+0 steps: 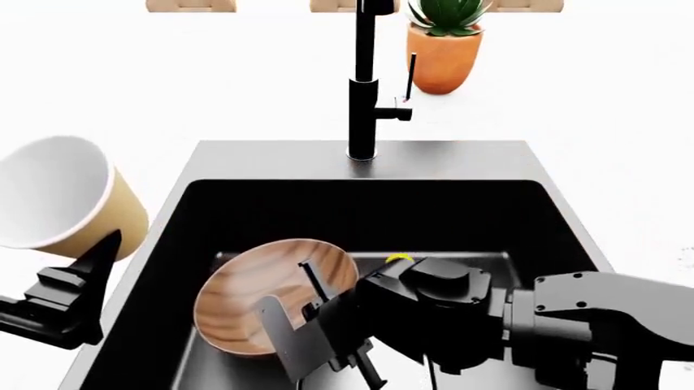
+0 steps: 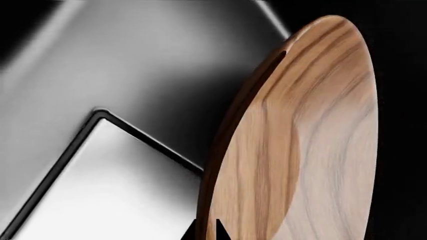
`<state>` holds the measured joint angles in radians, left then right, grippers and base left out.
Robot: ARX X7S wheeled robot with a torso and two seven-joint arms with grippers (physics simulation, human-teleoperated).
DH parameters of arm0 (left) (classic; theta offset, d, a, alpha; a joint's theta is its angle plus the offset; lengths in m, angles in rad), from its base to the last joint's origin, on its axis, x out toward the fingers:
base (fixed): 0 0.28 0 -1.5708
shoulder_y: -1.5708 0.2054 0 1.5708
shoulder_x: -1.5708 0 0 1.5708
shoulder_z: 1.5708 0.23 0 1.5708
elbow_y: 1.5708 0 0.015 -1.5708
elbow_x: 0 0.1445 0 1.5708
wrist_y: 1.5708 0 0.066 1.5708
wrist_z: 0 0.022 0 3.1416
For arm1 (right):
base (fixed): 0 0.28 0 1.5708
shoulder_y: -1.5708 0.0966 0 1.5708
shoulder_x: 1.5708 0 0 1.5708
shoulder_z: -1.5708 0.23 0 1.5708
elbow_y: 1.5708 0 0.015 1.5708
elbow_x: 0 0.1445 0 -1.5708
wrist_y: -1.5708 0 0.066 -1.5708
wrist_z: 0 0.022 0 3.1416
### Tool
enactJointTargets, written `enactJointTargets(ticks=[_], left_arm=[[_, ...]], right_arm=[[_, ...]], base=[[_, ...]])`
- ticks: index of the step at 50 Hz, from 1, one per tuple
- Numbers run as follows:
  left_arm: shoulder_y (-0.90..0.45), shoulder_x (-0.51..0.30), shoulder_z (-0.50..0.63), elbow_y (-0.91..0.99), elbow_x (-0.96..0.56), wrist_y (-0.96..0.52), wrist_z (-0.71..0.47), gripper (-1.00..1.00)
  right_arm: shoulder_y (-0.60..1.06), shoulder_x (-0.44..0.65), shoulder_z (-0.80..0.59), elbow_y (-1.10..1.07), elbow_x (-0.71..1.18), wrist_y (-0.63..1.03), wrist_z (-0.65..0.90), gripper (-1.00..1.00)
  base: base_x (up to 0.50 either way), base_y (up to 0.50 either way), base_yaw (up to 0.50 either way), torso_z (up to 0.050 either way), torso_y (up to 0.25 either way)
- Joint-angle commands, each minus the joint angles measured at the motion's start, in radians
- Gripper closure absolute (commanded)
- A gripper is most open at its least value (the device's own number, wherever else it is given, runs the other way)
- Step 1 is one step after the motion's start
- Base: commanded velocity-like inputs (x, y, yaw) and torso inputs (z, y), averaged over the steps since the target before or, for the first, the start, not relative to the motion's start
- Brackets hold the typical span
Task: Pick the bowl and cup and place them in the sink. Then turn on the water.
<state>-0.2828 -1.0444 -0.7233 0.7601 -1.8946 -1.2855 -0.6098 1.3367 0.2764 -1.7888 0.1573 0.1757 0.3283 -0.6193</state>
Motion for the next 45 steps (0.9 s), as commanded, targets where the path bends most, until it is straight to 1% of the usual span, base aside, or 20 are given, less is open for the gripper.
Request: enactJointTargets(ticks=[1, 10, 27, 36, 37, 45], left_arm=[[0.013, 0.010, -0.010, 0.000, 0.003, -0.001, 0.002, 1.00], [0.012, 0.013, 0.001, 0.000, 0.012, 0.005, 0.006, 1.00], [0.041, 0.031, -0.040, 0.004, 0.028, -0.014, 0.031, 1.00], [0.043, 0.024, -0.034, 0.005, 0.025, -0.006, 0.027, 1.00], [0.043, 0.024, -0.033, 0.005, 0.025, -0.005, 0.026, 1.00], [0.044, 0.025, -0.030, 0.004, 0.034, -0.004, 0.034, 1.00]], right_arm=[[-0.022, -0.013, -0.012, 0.025, -0.019, -0.016, -0.002, 1.00], [-0.034, -0.021, -0.019, 0.038, -0.021, -0.023, -0.006, 1.00], [-0.062, -0.044, -0.032, 0.078, -0.025, -0.038, -0.016, 1.00], [-0.067, -0.044, -0.037, 0.072, -0.024, -0.030, -0.025, 1.00], [-0.065, -0.044, -0.037, 0.071, -0.024, -0.024, -0.024, -1.00], [-0.025, -0.021, -0.033, 0.039, -0.021, 0.003, -0.049, -1.00]], base=[[0.00, 0.00, 0.00, 0.000, 0.000], [0.00, 0.00, 0.00, 0.000, 0.001], [0.00, 0.00, 0.00, 0.000, 0.000], [0.00, 0.00, 0.00, 0.000, 0.000], [0.00, 0.00, 0.00, 0.000, 0.000], [0.00, 0.00, 0.00, 0.000, 0.000]])
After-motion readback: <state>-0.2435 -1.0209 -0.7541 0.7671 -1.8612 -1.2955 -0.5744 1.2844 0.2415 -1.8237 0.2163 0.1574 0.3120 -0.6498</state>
